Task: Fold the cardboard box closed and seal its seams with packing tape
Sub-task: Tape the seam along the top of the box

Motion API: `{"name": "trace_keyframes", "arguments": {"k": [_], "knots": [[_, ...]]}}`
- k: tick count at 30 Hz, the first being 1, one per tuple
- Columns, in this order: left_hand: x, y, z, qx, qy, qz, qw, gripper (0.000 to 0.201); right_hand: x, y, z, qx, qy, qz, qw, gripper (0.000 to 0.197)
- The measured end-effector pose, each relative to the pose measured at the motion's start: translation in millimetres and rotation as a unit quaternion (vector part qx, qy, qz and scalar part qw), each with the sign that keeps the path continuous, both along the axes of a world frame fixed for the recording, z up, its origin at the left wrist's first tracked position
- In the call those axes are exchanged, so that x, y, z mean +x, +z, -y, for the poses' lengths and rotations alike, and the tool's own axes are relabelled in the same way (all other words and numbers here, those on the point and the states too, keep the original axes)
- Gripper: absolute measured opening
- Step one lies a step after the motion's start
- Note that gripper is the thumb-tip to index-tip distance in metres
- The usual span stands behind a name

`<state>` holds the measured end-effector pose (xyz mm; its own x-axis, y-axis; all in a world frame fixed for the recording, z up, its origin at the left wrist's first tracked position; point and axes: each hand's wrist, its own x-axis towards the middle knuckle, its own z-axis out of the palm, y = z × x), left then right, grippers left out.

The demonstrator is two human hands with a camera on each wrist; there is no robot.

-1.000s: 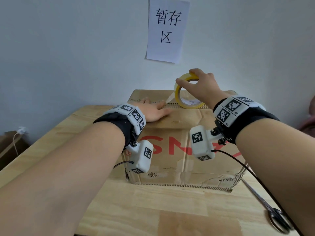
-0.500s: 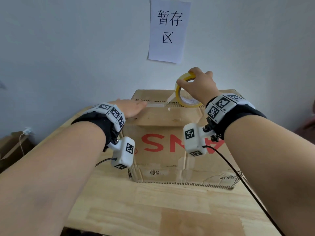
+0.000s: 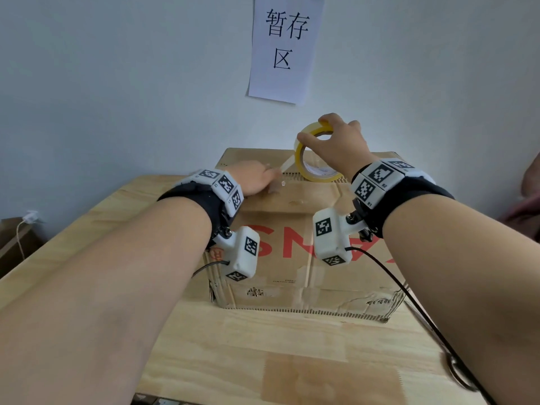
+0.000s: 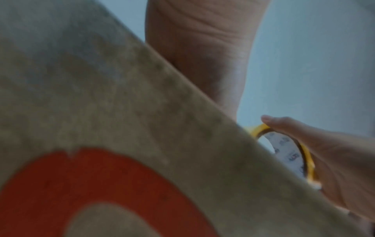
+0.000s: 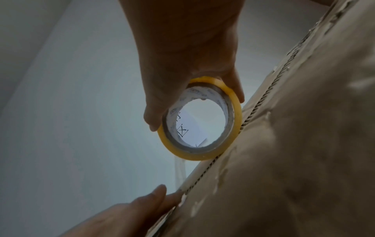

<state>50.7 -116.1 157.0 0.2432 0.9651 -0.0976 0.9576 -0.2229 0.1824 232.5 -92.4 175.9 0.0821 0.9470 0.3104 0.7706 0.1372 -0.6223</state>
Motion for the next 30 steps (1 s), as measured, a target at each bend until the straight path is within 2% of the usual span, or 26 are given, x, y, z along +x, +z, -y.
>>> {"name": "trace_keyframes", "arguments": {"k": [8, 12, 15, 21, 27, 30], "knots": [[-29.2, -4.7, -2.3, 0.035, -0.066, 0.032, 0.997, 0.048, 1.4, 0.0, 1.1, 0.011, 0.008, -0.009, 1.0, 0.068], [-50.6, -5.0, -5.4, 0.124, 0.006, 0.016, 0.992, 0.046, -1.7, 0.6, 2.8, 0.015, 0.004, -0.005, 1.0, 0.068], [-48.8, -0.9, 0.3, 0.153, 0.039, 0.03, 0.987, 0.041, -2.5, 1.2, 4.2, 0.013, 0.004, -0.004, 1.0, 0.068], [-11.4, -2.5, -3.1, 0.117, 0.04, 0.015, 0.992, 0.049, -0.7, 2.3, 4.9, 0.013, 0.011, -0.016, 1.0, 0.068], [-5.1, -3.6, -0.3, 0.039, 0.002, 0.036, 0.999, 0.048, -1.7, 7.1, 6.1, 0.013, 0.01, -0.039, 0.999, 0.068], [-0.5, -7.0, 4.4, -0.002, -0.012, 0.007, 1.0, 0.055, -4.2, 8.2, 3.8, 0.001, -0.005, -0.049, 0.999, 0.075]]}}
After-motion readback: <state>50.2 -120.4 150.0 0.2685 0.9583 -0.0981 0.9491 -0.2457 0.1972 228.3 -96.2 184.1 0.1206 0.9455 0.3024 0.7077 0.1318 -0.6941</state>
